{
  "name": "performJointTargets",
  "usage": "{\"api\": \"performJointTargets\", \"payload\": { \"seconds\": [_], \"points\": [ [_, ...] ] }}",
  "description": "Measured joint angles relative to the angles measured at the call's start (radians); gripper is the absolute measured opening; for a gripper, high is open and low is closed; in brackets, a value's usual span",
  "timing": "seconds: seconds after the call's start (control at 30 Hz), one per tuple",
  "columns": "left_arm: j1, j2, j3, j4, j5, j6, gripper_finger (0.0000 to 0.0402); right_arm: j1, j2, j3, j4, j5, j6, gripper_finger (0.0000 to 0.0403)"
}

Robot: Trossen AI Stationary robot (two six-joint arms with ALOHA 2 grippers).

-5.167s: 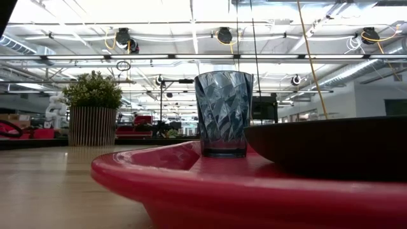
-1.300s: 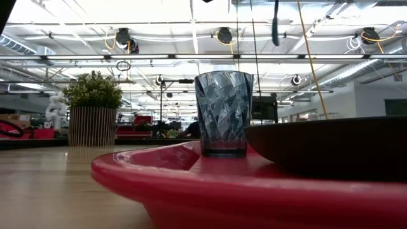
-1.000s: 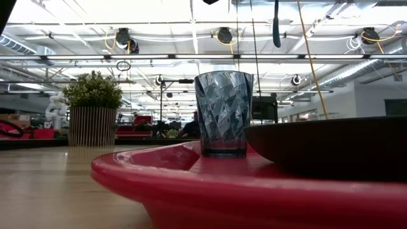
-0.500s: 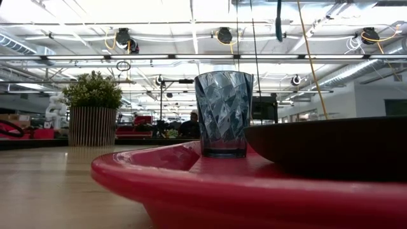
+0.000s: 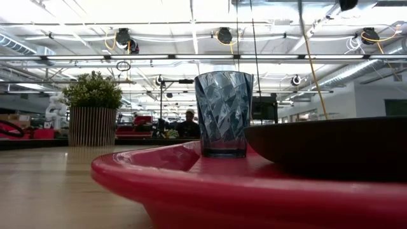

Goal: Pick and place plate/cup/fork/spoon on tray
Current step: Put the blue spoon on the tray to the right of the orange fork

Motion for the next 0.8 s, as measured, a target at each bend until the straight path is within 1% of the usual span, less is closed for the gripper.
{"api": "performJointTargets", "payload": {
  "seconds": [0.13,0.23,0.33,0.57,0.7,0.8],
  "points": [
    [-0.024,-0.018,0.000,-0.188,0.042,-0.137,0.0149,0.020,0.000,0.000,-0.114,-0.107,0.221,0.0007],
    [-0.040,-0.018,0.000,-0.255,0.046,-0.205,0.0149,0.027,0.000,0.000,-0.221,-0.216,0.412,0.0007],
    [-0.050,-0.019,0.000,-0.262,0.046,-0.214,0.0149,0.038,0.002,0.000,-0.305,-0.325,0.560,0.0007],
    [-0.081,-0.019,0.000,-0.259,0.047,-0.232,0.0149,0.080,0.002,0.001,-0.431,-0.534,0.840,0.0007],
    [-0.108,-0.019,-0.002,-0.258,0.052,-0.257,0.0149,0.104,0.002,0.001,-0.570,-0.650,1.018,0.0006],
    [-0.131,-0.019,-0.009,-0.258,0.053,-0.276,0.0149,0.118,0.002,0.001,-0.672,-0.759,1.127,0.0006]
  ]
}}
